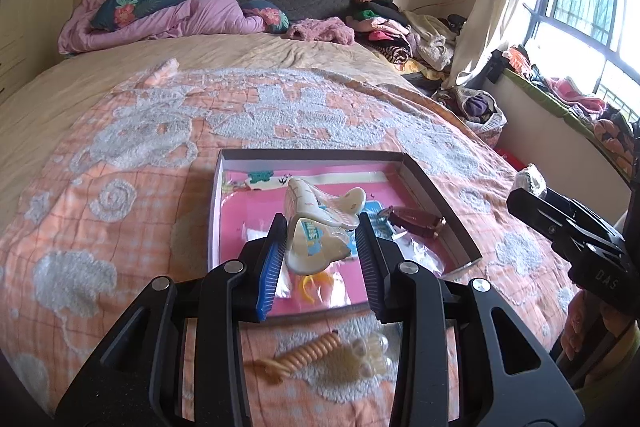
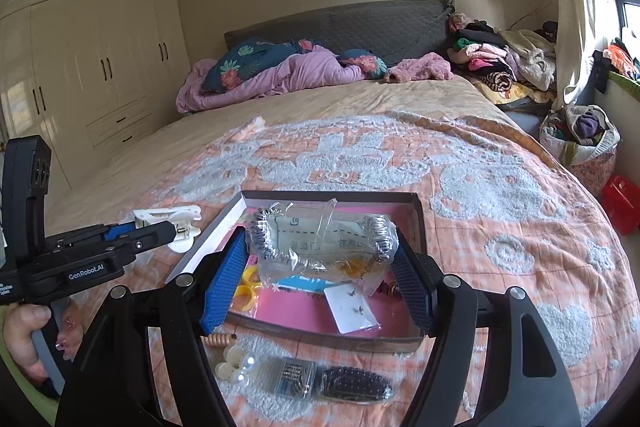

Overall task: Organize jewelry
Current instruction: 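Carry the hair claw into the grey box with left tool while right tool carries the clear bag there, then open left tool to release the claw while right tool releases the clear bag in the box, then withdraw both open tools from the grey box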

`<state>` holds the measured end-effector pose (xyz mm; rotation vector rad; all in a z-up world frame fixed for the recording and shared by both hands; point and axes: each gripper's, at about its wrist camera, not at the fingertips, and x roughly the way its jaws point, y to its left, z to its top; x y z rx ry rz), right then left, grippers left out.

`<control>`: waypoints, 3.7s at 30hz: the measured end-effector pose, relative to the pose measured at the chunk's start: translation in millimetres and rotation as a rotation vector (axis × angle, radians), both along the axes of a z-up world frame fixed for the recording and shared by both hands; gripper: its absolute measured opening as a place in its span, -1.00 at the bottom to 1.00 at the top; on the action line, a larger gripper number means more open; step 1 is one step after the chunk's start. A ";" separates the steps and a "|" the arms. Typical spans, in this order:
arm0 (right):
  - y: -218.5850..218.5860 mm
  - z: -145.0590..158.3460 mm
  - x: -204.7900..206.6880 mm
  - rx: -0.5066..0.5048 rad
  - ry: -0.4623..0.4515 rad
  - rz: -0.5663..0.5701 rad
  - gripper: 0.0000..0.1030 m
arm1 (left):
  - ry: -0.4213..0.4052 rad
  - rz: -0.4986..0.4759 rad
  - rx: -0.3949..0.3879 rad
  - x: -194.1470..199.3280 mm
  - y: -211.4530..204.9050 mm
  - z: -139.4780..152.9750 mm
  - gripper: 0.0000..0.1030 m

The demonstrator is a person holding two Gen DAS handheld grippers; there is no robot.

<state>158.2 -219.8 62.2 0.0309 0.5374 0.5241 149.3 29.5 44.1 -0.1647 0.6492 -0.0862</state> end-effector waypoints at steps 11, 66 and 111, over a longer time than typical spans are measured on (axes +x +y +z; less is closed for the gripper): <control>3.0 -15.2 22.9 -0.031 0.026 -0.032 0.34 | 0.031 -0.011 0.022 36.3 -8.1 -12.7 -0.47; -10.8 -94.7 63.3 -0.058 0.175 -0.033 0.68 | 0.165 0.003 0.070 82.5 -20.8 -75.5 0.01; -42.6 -9.9 -22.4 0.048 0.022 -0.040 0.79 | -0.041 0.047 0.009 -25.5 -5.0 15.5 0.81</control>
